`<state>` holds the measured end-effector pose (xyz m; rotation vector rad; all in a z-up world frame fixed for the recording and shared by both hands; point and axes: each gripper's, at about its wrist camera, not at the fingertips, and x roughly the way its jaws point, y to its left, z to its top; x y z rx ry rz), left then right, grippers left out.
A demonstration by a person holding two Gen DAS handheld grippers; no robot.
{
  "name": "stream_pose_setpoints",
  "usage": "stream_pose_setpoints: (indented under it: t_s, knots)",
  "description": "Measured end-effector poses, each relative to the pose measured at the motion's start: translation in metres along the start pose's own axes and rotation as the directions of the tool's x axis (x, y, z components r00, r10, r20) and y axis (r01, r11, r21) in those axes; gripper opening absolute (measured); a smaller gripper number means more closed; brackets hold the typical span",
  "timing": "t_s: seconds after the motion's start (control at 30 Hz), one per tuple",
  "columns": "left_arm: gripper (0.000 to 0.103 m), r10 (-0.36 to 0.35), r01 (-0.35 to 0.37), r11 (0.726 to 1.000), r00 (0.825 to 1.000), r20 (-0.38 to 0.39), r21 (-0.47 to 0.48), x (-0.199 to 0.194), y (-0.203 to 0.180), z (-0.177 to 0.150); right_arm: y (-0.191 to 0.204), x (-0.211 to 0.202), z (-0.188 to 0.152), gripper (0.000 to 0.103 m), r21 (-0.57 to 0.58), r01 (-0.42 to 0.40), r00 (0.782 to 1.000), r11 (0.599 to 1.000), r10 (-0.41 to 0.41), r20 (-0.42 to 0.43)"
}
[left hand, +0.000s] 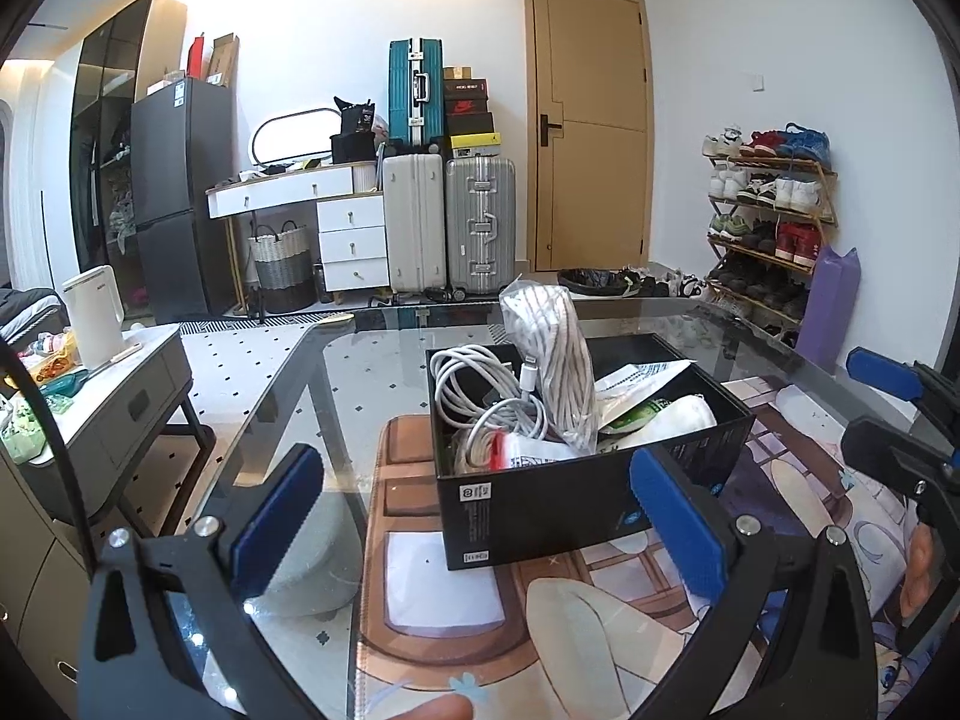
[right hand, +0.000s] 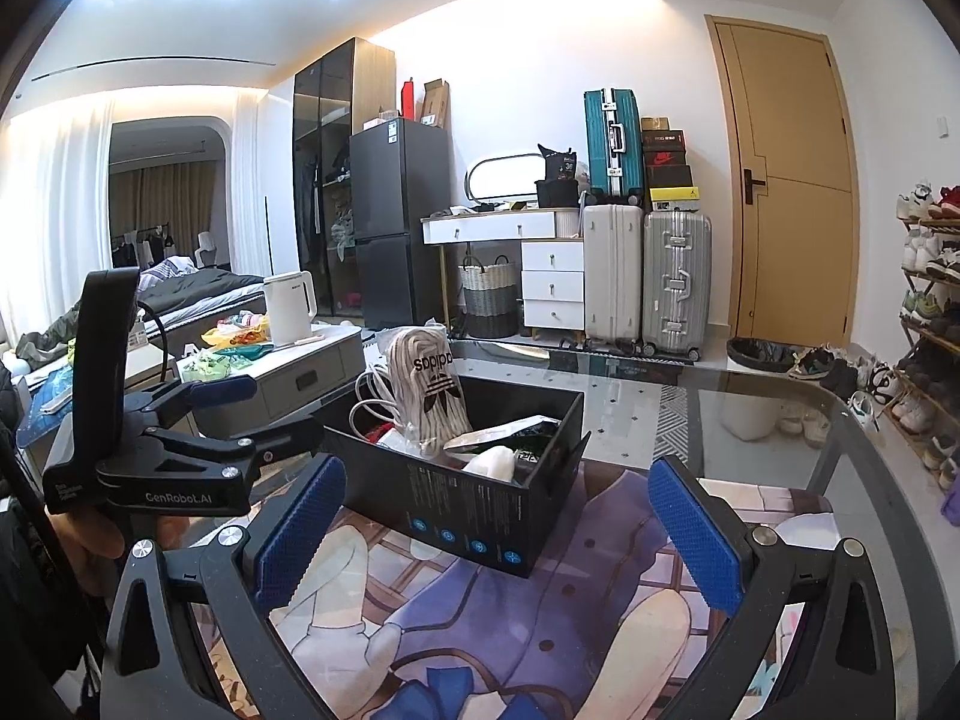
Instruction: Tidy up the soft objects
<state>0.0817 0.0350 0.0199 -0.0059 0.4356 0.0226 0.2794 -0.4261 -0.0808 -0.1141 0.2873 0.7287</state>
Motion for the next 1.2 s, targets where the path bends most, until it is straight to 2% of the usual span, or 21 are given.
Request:
stream_pose_setpoints:
  t_s: [0.4, 1.2]
  knots:
    - [0.103, 0.017, -0.017, 1.0, 0.999, 0.029, 0.007, -0.0062, -0.0013, -0.0022, -0.0001, -0.0017, -0.004, 0.102, -0.009, 0.008, 1.0, 1.0, -0.008, 0.01]
    - [0.103, 0.015, -0.015, 1.0, 0.999, 0.038, 0.001, -0.0062, -0.0001, -0.0018, 0.0041, 0.0008, -0.0025, 0.102, -0.025, 0.016, 1.0, 1.0, -0.016, 0.011]
